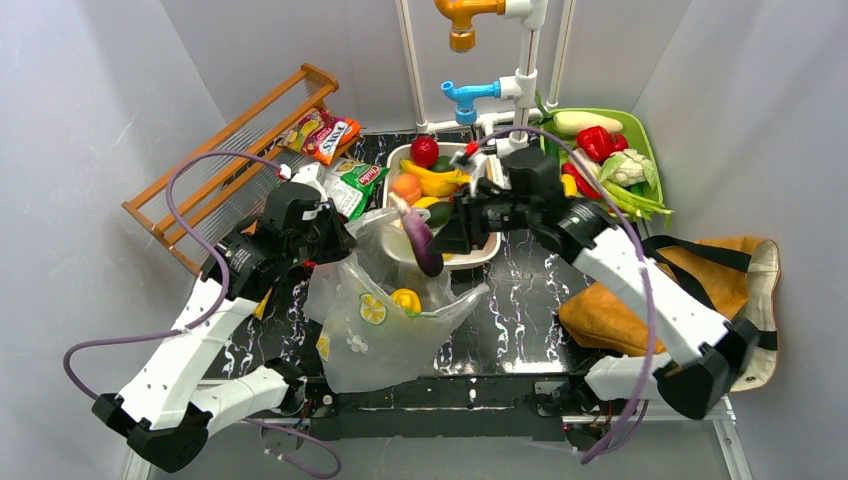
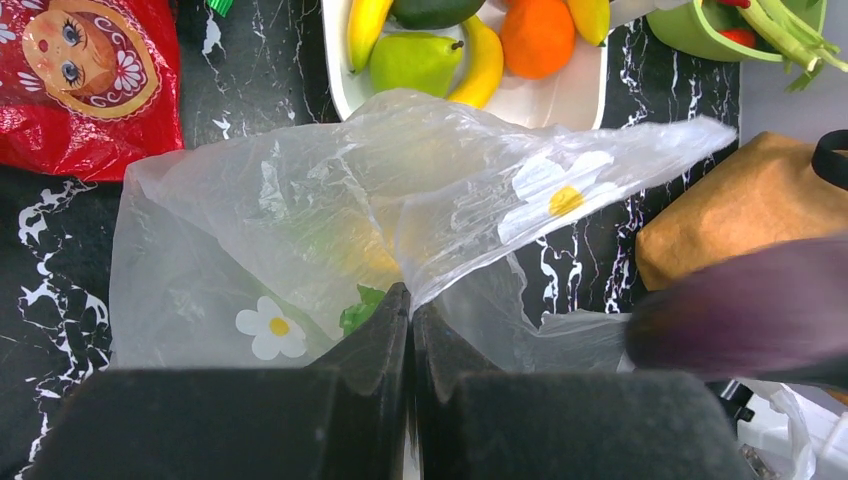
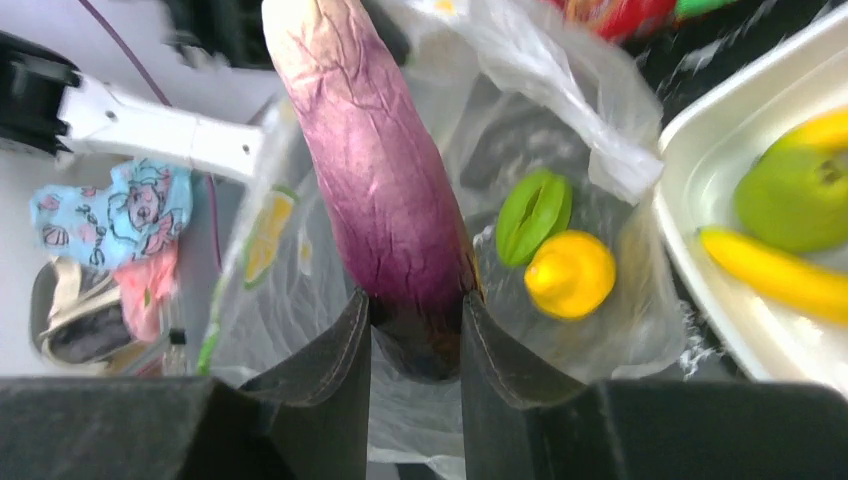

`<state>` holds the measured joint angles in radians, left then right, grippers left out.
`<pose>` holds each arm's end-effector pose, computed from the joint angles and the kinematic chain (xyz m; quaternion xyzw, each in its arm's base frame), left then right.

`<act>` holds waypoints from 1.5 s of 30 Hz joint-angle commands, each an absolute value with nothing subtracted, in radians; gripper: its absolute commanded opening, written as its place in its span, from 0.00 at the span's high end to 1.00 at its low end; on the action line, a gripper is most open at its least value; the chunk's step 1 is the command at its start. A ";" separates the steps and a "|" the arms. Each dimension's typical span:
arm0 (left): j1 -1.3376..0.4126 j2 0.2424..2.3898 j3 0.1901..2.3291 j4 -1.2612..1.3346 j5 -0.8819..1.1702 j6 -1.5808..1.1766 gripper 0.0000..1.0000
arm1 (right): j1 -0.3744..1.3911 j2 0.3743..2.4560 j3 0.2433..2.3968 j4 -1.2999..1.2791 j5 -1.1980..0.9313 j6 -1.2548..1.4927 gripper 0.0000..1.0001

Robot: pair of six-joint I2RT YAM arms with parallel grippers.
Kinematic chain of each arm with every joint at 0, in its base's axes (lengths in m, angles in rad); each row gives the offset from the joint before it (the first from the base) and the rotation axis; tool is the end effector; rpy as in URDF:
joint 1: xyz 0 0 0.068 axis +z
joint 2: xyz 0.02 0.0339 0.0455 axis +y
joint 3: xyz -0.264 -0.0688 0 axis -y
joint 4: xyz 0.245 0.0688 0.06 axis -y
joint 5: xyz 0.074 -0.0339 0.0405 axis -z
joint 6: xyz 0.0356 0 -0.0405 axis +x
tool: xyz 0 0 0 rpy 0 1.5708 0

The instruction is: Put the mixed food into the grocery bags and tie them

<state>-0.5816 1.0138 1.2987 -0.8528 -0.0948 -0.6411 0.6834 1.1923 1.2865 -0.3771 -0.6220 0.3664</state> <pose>0.1614 -0.1021 0.4052 -0.0488 0.8748 -0.2416 0.4170 0.1882 0.1800 0.4129 -0.3016 0.7228 0.4982 0.3720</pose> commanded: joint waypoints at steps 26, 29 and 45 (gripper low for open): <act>-0.575 0.979 1.296 -0.866 -0.179 -0.633 1.00 | 0.953 1.600 1.637 -0.973 -0.621 0.043 0.22; -0.575 0.978 1.293 -0.865 -0.181 -0.634 1.00 | 0.954 1.593 1.644 -0.978 -0.607 0.044 0.20; -0.575 0.967 1.266 -0.844 -0.180 -0.624 1.00 | 0.916 1.277 1.611 -0.830 -0.171 0.081 0.13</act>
